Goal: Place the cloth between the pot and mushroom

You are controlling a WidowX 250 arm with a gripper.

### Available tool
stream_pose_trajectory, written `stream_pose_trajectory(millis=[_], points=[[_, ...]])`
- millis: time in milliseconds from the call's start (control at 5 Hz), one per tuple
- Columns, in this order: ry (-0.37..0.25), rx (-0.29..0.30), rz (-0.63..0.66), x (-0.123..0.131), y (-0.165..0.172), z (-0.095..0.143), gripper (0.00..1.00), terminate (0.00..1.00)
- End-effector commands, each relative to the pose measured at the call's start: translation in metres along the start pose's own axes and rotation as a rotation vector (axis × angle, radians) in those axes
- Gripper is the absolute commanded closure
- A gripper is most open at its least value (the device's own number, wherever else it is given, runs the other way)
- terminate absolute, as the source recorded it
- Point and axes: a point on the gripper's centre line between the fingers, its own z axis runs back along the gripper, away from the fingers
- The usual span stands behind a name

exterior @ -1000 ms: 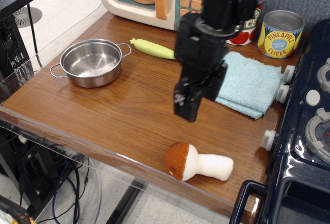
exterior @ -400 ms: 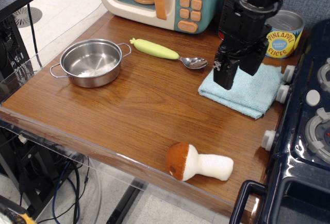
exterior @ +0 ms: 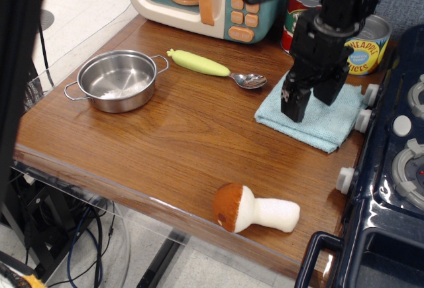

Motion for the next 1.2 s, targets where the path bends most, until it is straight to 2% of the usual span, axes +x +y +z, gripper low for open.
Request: stream_pose_trajectory(millis=[0,200,600,800,1000], points=[[-0.004,-0.059,-0.012,0.003,-0.005,-0.001,0.00,0.00],[-0.004,-0.052,0.028,0.006,0.009,-0.001,0.00,0.00],[-0.038,-0.071,0.135,0.011,0.060,0.003,0.00,0.00],[-0.038,-0.056,0.191,0.009,0.082,0.002,0.00,0.00],[-0.001,-0.060,0.253,0.002,0.103,-0.006,0.00,0.00]])
